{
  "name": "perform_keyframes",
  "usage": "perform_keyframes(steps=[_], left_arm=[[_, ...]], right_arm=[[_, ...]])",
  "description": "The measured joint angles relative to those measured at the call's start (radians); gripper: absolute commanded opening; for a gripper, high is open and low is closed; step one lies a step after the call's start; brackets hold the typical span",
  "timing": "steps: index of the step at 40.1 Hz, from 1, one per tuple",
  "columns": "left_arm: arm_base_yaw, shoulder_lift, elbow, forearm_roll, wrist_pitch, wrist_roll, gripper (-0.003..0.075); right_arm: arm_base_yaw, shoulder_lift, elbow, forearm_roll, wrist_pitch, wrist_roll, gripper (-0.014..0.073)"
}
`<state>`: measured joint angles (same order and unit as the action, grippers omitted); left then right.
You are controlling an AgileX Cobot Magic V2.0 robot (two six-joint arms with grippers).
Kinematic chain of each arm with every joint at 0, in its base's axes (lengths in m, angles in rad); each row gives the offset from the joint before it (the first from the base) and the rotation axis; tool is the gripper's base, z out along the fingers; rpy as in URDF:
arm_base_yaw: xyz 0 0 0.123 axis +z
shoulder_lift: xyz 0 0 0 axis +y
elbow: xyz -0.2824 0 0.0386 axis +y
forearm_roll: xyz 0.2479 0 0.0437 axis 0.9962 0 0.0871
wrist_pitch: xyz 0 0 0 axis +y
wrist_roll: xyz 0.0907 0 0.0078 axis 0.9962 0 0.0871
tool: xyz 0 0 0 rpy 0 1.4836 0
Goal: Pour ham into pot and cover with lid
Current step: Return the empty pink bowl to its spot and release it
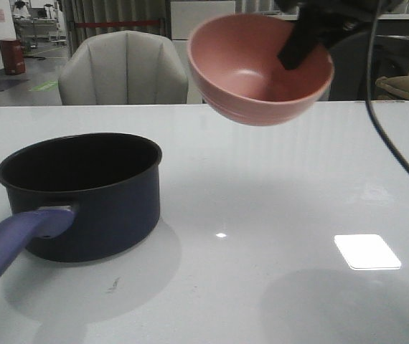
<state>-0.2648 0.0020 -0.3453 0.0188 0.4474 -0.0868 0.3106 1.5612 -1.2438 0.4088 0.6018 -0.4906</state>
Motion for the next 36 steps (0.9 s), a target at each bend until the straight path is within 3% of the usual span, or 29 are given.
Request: perform_keyframes(steps=[16,31,36], left_arm=[[0.000,0.000,0.000,0.000,0.000,0.000,0.0625],[0.000,0.000,0.000,0.000,0.000,0.000,0.0625],[0.000,0.000,0.000,0.000,0.000,0.000,0.0625]], right_arm=[[-0.150,0.171,0.000,-0.011,0.116,0.083,0.0138],[-0.165,0.275,0.000,-0.013,0.118,0.100,0.0141],[-0.165,0.293,0.000,-0.013,0.118,0.100,0.0217]])
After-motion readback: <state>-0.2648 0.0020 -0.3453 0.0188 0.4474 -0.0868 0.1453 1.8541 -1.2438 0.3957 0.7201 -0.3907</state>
